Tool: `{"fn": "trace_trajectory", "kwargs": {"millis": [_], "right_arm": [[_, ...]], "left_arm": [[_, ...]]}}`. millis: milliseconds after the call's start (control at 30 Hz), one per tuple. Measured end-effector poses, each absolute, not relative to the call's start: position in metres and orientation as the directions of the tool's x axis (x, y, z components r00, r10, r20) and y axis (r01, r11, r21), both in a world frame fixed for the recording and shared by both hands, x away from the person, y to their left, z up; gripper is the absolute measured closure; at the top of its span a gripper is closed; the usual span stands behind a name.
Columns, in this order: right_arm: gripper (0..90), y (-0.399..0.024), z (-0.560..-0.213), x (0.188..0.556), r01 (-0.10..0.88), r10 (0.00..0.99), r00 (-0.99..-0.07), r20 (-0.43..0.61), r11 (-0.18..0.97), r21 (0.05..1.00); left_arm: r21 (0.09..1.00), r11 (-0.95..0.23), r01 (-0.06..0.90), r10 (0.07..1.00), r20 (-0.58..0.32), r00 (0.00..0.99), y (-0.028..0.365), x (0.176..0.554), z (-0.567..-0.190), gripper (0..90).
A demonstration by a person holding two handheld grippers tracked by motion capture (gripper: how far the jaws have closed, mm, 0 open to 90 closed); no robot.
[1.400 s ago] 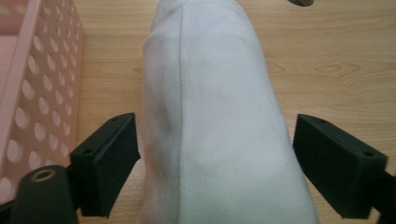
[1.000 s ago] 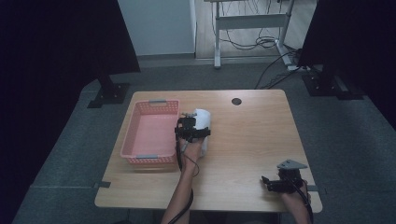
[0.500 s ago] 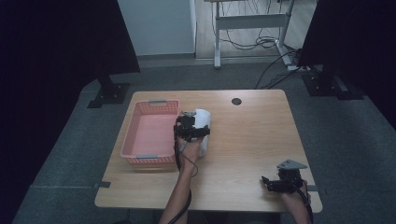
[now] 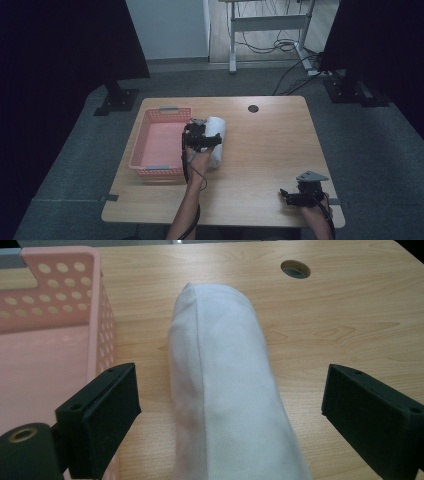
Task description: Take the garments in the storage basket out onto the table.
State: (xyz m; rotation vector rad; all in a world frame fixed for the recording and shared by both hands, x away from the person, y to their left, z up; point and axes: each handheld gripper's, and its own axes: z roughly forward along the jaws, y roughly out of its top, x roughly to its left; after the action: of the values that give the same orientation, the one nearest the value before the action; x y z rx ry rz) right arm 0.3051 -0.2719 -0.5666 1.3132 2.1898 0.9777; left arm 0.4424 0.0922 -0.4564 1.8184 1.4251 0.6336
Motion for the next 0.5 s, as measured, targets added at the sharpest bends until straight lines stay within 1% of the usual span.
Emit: {"fn": "trace_trajectory", "kwargs": {"millis": [267,500], "right_arm": [[7.9,-0.2719,-0.5667,0.3051,0.596,0.880,-0.476,0.012,0.312,0.740],[7.9,-0.2719,-0.5667,0.3051,0.596,0.879,-0.476,0.012,0.312,0.740]], "left_arm": [[0.788,-0.137,0.601,0.959,-0.046,0.278,0.0950,0.4368,-0.4540,8.0],[0.785,-0.132,0.606,0.956,-0.060,0.286,0.0996,0.4350,-0.4552,7.6]]}}
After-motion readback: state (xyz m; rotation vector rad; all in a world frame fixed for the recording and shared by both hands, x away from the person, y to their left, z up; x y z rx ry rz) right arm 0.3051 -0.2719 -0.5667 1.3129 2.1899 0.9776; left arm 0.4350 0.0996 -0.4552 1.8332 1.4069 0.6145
